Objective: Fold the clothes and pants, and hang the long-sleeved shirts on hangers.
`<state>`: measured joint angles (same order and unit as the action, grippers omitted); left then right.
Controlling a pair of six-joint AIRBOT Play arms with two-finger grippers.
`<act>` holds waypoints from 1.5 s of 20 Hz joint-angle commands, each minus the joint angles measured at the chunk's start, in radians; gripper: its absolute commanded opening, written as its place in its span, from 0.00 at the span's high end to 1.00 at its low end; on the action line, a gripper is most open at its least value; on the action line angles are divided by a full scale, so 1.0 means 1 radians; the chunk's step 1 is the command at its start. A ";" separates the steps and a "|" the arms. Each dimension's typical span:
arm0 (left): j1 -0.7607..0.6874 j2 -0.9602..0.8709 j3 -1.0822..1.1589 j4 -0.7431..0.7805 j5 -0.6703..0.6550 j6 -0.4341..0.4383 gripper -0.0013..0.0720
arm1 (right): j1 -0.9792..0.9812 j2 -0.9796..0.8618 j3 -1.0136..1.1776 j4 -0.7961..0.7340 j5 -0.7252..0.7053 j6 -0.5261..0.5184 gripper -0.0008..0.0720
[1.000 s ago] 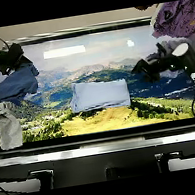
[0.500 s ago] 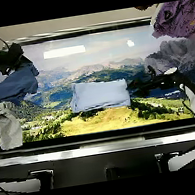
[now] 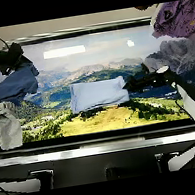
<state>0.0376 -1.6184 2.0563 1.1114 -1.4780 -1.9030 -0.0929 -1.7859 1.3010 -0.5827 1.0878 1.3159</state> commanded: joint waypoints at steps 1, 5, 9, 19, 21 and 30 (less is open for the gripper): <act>0.000 -0.002 0.000 0.001 0.000 -0.001 0.96 | -0.013 -0.002 0.199 -0.108 -0.018 0.150 0.94; 0.000 -0.002 -0.025 0.002 0.001 0.003 0.96 | -0.079 -0.002 0.435 -0.254 -0.052 0.333 0.94; 0.000 -0.002 -0.036 0.006 0.001 0.003 0.96 | -0.222 -0.002 0.589 -0.283 -0.054 0.408 0.94; 0.014 -0.002 -0.036 0.016 0.001 0.002 0.96 | -0.626 0.032 0.697 -0.486 0.036 0.624 0.94; 0.018 -0.002 -0.036 0.016 0.001 0.002 0.96 | -0.684 0.042 0.697 -0.599 0.124 0.677 0.94; 0.019 -0.002 -0.036 0.016 0.001 0.002 0.96 | -0.796 0.231 0.330 -0.936 0.296 0.723 0.94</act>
<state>0.0559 -1.6203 2.0205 1.1275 -1.4773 -1.9007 -0.8692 -1.6321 1.7901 -1.4090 1.3548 2.0258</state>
